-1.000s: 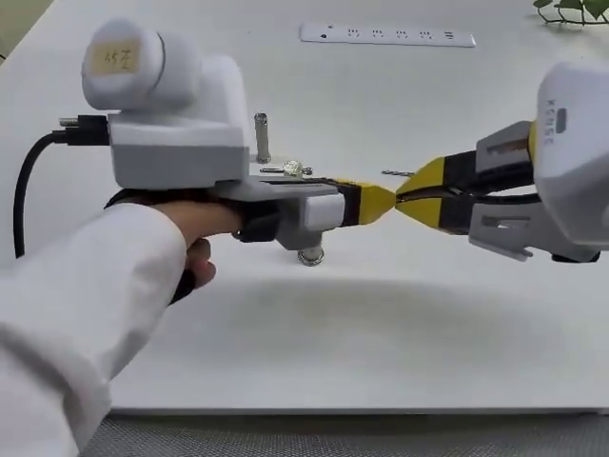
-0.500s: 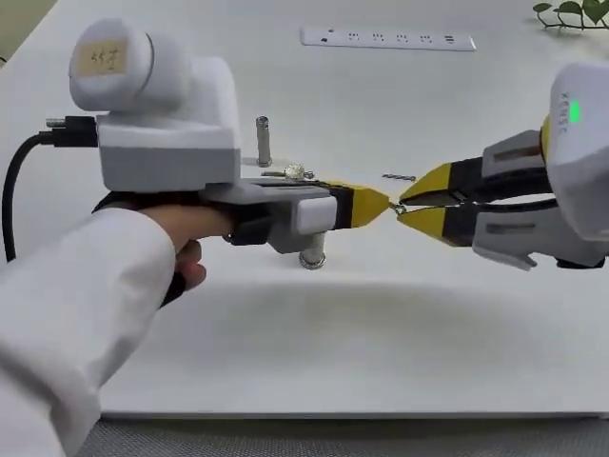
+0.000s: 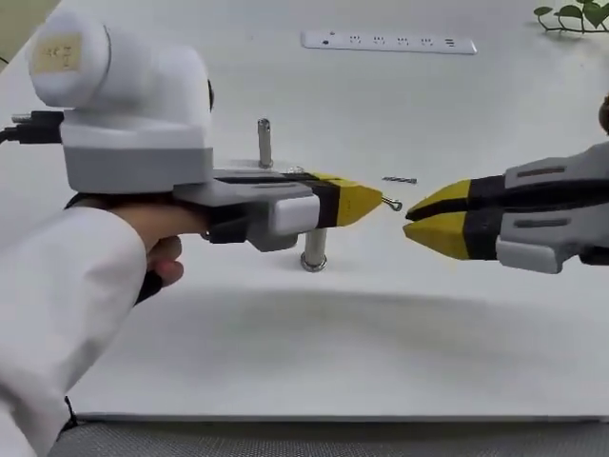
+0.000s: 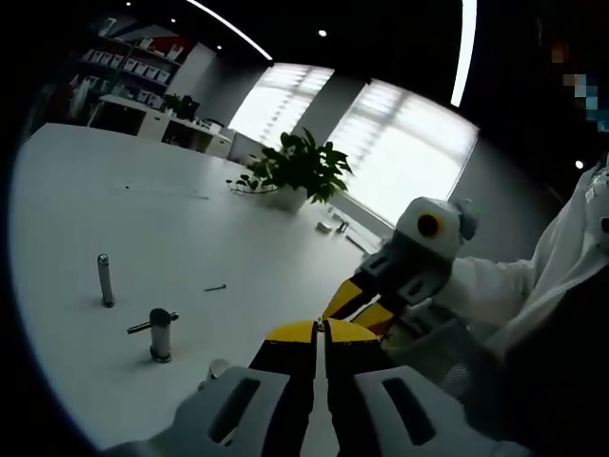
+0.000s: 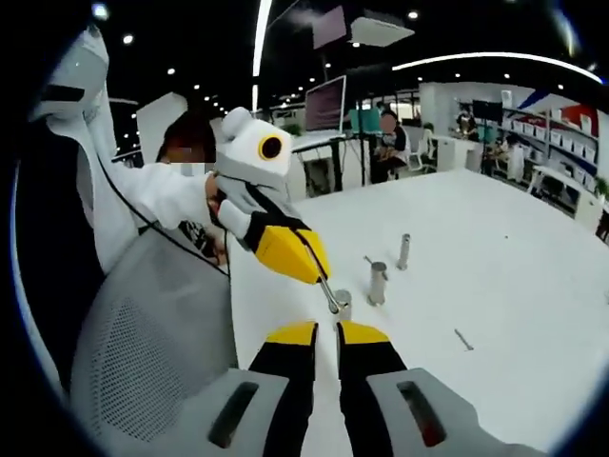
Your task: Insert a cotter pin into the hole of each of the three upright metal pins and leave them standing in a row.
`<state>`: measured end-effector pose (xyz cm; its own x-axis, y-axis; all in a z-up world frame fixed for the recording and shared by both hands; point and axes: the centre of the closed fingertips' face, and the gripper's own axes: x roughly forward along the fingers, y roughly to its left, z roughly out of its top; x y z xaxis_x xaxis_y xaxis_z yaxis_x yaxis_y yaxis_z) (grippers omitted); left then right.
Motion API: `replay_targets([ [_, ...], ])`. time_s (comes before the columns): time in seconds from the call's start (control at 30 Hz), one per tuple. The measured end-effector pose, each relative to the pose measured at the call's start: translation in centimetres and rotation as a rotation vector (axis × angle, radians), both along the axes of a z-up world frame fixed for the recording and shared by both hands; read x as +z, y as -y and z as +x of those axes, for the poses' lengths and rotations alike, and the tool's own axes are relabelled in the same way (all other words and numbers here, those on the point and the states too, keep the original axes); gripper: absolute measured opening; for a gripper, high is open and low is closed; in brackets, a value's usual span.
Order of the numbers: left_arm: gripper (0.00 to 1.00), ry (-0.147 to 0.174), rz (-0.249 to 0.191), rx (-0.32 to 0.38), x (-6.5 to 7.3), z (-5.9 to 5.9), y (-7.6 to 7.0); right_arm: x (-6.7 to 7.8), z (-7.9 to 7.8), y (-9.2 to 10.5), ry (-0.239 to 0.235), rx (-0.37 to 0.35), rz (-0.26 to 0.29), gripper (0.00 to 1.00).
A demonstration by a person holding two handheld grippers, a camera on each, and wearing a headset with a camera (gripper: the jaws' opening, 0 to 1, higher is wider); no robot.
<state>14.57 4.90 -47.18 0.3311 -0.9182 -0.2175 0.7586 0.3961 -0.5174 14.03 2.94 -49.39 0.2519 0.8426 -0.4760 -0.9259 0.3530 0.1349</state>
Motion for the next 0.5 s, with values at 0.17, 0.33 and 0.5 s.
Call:
replay_targets([
  [0.17, 0.00, 0.043, -0.005, -0.043, 0.7, -0.6, 0.1, 0.6, -0.2, -0.4, -0.068, -0.005, 0.081, 0.03],
  [0.33, 0.00, 0.063, -0.003, -0.072, 0.9, -1.3, 0.6, 0.9, -0.3, -0.7, -0.097, -0.001, 0.118, 0.02],
  [0.5, 0.00, 0.082, 0.009, -0.104, 0.8, -2.0, 0.9, 1.0, -0.9, -1.1, -0.117, 0.024, 0.133, 0.01],
])
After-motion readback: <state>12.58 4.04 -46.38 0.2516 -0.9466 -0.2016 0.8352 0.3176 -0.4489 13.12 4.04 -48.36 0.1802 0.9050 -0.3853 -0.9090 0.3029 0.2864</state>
